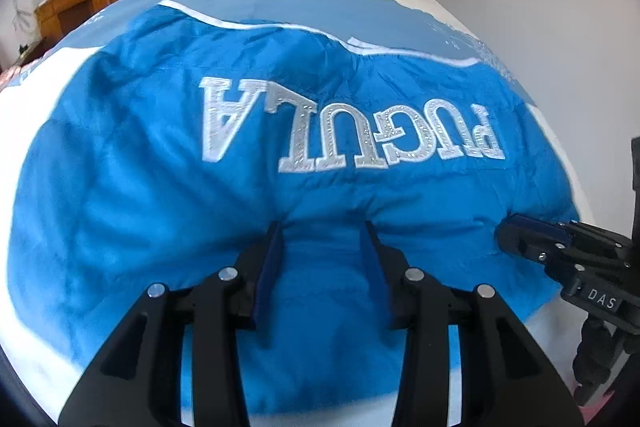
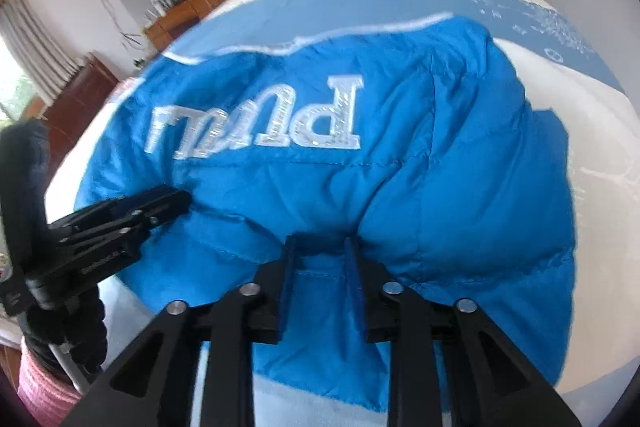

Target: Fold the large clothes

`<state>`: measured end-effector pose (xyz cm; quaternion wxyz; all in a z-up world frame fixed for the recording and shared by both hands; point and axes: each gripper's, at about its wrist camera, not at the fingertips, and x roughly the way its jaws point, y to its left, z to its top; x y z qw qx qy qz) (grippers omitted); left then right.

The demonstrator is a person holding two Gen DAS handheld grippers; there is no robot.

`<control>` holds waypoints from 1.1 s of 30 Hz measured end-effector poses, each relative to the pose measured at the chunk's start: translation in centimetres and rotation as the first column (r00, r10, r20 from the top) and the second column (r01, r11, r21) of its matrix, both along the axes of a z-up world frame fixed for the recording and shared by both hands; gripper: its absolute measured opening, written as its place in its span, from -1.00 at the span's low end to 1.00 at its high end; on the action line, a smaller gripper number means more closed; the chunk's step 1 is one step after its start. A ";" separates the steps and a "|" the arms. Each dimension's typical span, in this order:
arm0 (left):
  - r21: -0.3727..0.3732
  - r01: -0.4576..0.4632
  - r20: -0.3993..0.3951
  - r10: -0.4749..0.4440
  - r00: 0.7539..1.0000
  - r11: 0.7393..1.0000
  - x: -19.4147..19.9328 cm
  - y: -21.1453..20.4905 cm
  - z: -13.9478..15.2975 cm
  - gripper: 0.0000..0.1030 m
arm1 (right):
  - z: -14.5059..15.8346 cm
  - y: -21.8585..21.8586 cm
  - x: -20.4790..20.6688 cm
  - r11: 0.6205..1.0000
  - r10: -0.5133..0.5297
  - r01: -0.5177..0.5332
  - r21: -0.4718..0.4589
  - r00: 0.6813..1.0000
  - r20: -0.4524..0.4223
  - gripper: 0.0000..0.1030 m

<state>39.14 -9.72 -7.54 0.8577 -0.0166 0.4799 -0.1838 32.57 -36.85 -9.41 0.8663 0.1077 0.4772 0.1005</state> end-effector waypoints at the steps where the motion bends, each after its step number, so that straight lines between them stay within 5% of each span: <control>1: -0.017 0.003 0.012 -0.003 1.000 1.000 -0.4 0.5 0.8 -0.19 | 0.9 -0.5 -0.6 1.000 -0.011 0.011 -0.007 1.000 0.028 -0.16; 7: 0.033 -0.118 0.142 0.112 0.983 0.992 -0.9 8.2 5.6 0.30 | 4.6 -6.9 -2.4 0.992 -0.129 0.129 -0.001 0.986 0.107 0.57; 10: 0.077 -0.226 0.121 0.216 0.969 0.971 1.0 13.5 5.2 0.31 | 3.9 -10.3 -1.4 0.983 -0.183 0.182 0.031 0.982 0.042 0.62; 13: 0.029 -0.241 0.058 0.239 0.969 0.970 2.4 16.7 4.0 0.31 | 1.8 -12.8 0.1 0.973 -0.203 0.206 0.100 0.978 -0.043 0.62; 18: -0.122 -0.174 0.011 0.177 0.984 0.977 3.1 18.2 2.1 0.36 | -1.8 -14.3 1.7 0.955 -0.181 0.207 0.211 0.974 -0.137 0.65; 24: -0.177 -0.149 -0.025 0.146 0.989 0.973 4.5 18.4 -0.2 0.51 | -4.4 -15.0 3.3 0.916 -0.139 0.192 0.352 0.975 -0.171 0.73; 29: -0.304 -0.151 -0.131 0.116 0.985 0.941 6.6 18.0 -2.6 0.65 | -4.7 -14.3 4.4 0.918 -0.102 0.147 0.367 0.985 -0.138 0.71; 31: -0.339 -0.156 -0.151 0.110 0.982 0.928 7.0 17.6 -3.2 0.64 | -4.7 -14.1 4.5 0.918 -0.092 0.137 0.372 0.986 -0.136 0.36; 33: -0.323 -0.152 -0.137 0.113 0.984 0.934 6.6 17.2 -2.8 0.24 | -5.1 -14.0 4.6 0.902 -0.066 0.123 0.415 0.987 -0.148 0.00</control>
